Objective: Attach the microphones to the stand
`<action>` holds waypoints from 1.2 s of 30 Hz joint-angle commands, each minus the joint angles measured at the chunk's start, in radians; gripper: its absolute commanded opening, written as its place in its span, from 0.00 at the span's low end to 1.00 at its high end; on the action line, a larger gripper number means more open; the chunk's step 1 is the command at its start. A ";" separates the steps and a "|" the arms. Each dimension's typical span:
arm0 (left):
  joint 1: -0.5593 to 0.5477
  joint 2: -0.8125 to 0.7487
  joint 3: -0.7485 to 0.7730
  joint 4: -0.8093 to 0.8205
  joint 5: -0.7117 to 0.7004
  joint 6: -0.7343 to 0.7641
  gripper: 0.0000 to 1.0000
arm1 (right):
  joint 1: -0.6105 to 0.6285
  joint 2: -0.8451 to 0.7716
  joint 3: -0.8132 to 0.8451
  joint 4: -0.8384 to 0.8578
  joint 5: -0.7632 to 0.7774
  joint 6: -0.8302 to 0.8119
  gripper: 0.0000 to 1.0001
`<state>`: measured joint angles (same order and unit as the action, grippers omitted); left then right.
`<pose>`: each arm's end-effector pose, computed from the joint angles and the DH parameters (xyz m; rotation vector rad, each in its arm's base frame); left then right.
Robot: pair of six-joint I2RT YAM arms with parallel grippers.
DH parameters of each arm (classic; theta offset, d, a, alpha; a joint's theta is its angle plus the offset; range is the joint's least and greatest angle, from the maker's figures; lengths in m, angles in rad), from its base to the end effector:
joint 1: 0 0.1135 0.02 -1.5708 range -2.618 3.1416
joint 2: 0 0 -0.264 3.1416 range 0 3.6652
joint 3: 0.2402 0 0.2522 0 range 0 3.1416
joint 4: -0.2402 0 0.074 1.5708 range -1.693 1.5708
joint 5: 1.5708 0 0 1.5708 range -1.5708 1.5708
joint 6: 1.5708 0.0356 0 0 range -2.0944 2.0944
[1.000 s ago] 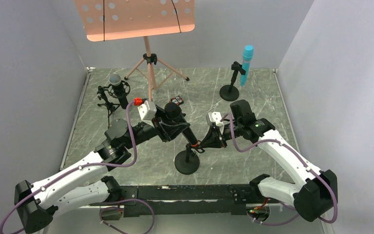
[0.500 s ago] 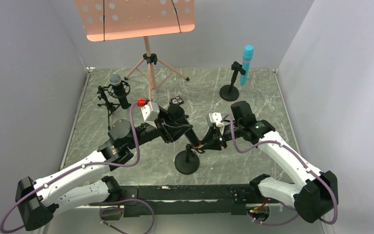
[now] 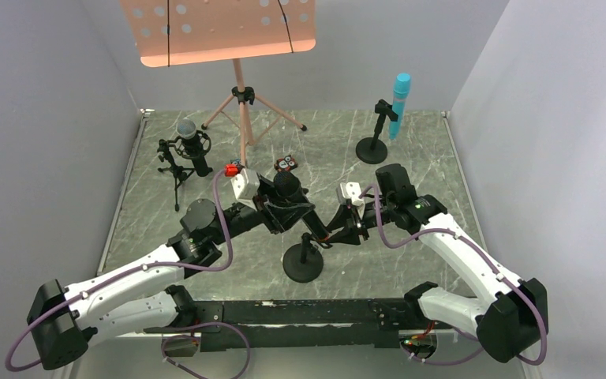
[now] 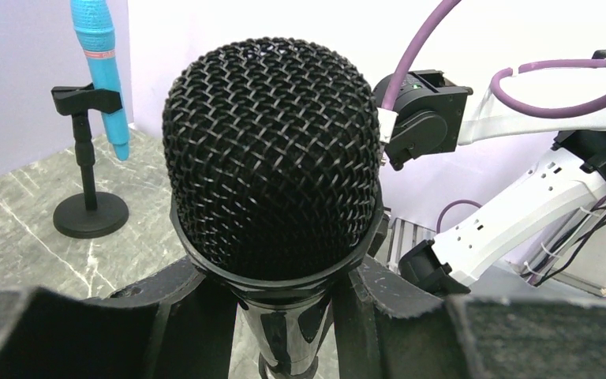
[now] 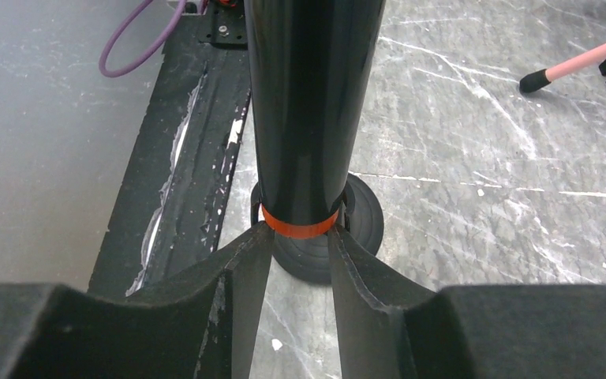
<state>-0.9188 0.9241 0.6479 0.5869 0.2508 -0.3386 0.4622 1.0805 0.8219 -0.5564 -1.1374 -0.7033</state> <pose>0.1242 -0.1773 0.3483 0.6109 1.2290 -1.2286 0.1725 0.1220 0.2770 -1.5323 1.3979 1.1796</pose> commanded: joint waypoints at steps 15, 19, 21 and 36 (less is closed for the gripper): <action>-0.008 -0.011 -0.025 -0.098 0.014 0.055 0.00 | -0.035 0.006 -0.004 -0.049 -0.010 -0.063 0.49; -0.008 -0.002 -0.035 -0.111 0.015 0.061 0.00 | -0.050 0.017 0.010 -0.094 0.000 -0.105 0.50; -0.008 0.013 -0.041 -0.102 0.019 0.061 0.00 | -0.073 0.022 0.026 -0.139 0.001 -0.146 0.50; 0.002 0.055 0.026 -0.306 -0.002 0.067 0.00 | -0.166 0.002 0.023 -0.228 -0.062 -0.269 0.56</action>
<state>-0.9226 0.9596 0.6353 0.5365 0.2451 -0.3077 0.2977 1.0996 0.8219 -0.7807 -1.1477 -0.9180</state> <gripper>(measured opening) 0.451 0.577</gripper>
